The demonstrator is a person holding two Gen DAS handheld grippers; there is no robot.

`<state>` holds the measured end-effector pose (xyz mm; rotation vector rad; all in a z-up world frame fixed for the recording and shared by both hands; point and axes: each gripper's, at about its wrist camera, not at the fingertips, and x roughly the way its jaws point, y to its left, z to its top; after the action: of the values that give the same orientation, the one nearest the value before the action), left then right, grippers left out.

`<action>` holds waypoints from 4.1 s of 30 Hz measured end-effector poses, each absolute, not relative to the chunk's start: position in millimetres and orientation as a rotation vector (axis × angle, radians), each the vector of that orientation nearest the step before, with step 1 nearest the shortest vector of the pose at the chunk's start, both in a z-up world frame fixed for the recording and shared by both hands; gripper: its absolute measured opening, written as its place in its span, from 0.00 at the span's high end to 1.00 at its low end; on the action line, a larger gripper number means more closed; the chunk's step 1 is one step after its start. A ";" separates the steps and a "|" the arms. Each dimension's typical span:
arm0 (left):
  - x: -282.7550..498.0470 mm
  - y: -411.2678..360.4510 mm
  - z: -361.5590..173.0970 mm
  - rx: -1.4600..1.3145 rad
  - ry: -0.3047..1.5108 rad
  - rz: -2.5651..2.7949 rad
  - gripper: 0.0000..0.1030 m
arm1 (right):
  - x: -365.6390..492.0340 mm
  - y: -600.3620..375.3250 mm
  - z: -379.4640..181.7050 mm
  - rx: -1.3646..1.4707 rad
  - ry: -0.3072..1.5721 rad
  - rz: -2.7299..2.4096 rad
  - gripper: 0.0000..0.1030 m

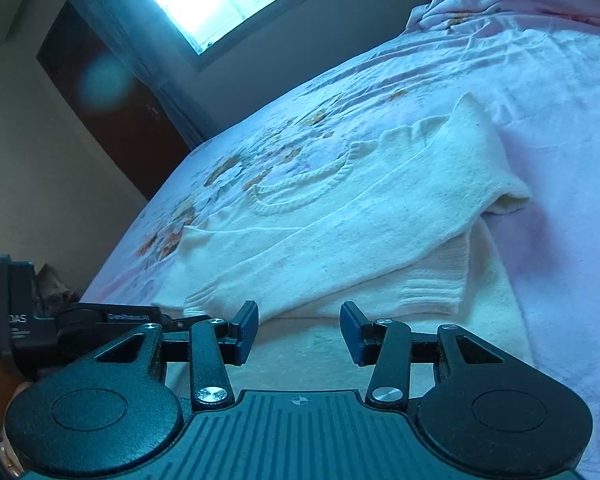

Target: Fold small clothes

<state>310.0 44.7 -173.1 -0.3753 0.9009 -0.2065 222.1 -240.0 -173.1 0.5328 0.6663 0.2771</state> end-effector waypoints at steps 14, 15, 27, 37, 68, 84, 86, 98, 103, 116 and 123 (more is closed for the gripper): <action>292.4 88.2 -177.2 -0.331 0.830 -0.069 0.97 | 250.2 -256.7 -181.4 0.403 0.663 0.062 0.56; 291.1 87.5 -179.2 -0.325 0.825 -0.066 0.97 | 251.5 -256.0 -180.1 0.395 0.657 0.064 0.56; 286.3 92.1 -174.3 -0.342 0.794 -0.069 0.97 | 286.9 -234.8 -170.9 0.340 0.647 0.131 0.56; 283.1 102.7 -169.7 -0.305 0.826 -0.003 0.91 | 314.8 -212.3 -190.4 0.219 0.756 0.120 0.56; 301.1 49.9 -178.2 -0.095 0.842 -0.078 0.82 | 307.5 -209.4 -203.1 -0.019 0.769 0.076 0.56; 261.5 35.7 -170.6 -0.004 0.876 -0.073 0.80 | 200.3 -180.9 -197.4 -0.013 0.817 0.106 0.23; 245.8 33.7 -172.4 0.026 0.871 -0.081 0.80 | 190.5 -175.1 -205.4 -0.050 0.839 0.095 0.00; 160.1 41.4 -171.9 0.029 0.879 -0.119 0.61 | 119.6 -176.3 -210.5 0.079 0.790 0.051 0.00; 126.8 45.9 -167.5 0.035 0.880 -0.126 0.33 | 84.0 -174.8 -189.0 0.078 0.814 0.132 0.00; 59.4 60.1 -163.9 0.068 0.868 -0.108 0.28 | 3.9 -186.3 -189.1 0.113 0.786 0.105 0.24; 52.1 88.1 -156.7 0.051 0.869 -0.054 0.46 | -15.8 -206.0 -181.8 0.158 0.791 0.086 0.28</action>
<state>52.1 88.1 -156.7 0.0505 0.8695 -0.0537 -15.8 -206.0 -181.8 0.1579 0.7912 0.0858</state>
